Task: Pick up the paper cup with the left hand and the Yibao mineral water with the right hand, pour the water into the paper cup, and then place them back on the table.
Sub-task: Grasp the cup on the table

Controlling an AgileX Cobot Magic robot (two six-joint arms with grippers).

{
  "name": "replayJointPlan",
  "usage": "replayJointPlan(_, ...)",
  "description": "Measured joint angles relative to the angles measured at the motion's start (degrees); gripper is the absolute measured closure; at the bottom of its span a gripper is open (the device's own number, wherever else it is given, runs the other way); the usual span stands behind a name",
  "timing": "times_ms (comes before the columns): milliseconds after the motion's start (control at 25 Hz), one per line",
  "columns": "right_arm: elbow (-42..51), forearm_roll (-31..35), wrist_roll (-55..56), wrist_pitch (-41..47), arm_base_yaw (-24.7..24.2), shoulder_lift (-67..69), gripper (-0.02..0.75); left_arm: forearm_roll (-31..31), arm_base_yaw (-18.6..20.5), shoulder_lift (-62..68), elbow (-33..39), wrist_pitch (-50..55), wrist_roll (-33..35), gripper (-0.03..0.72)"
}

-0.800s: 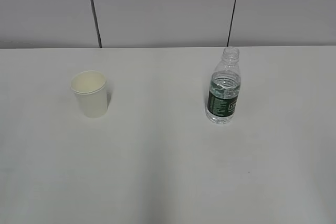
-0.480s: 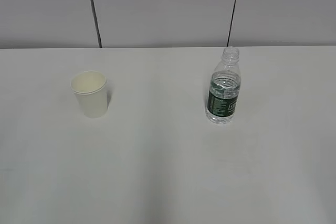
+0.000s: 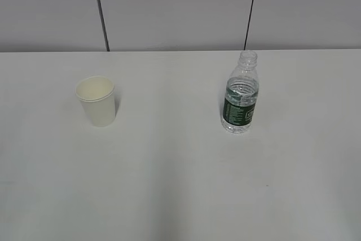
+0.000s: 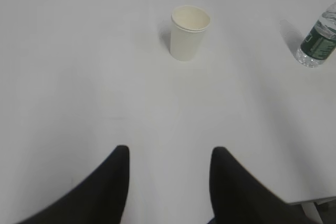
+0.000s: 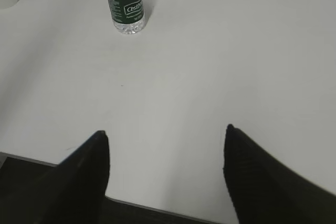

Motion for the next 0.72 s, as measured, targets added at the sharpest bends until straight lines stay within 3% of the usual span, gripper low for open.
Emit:
replayJointPlan(280, -0.1, 0.0, 0.0, -0.5, 0.0, 0.0, 0.239, -0.9, 0.0, 0.0, 0.0, 0.0, 0.0, 0.389)
replayJointPlan(560, -1.0, 0.0, 0.0, -8.3, 0.0, 0.0, 0.239, -1.6, 0.0, 0.0, -0.3, -1.1, 0.0, 0.391)
replayJointPlan(720, -1.0, 0.0, 0.0, -14.0, 0.0, 0.0, 0.239, -2.1, 0.0, 0.0, -1.3, -7.9, 0.0, 0.391)
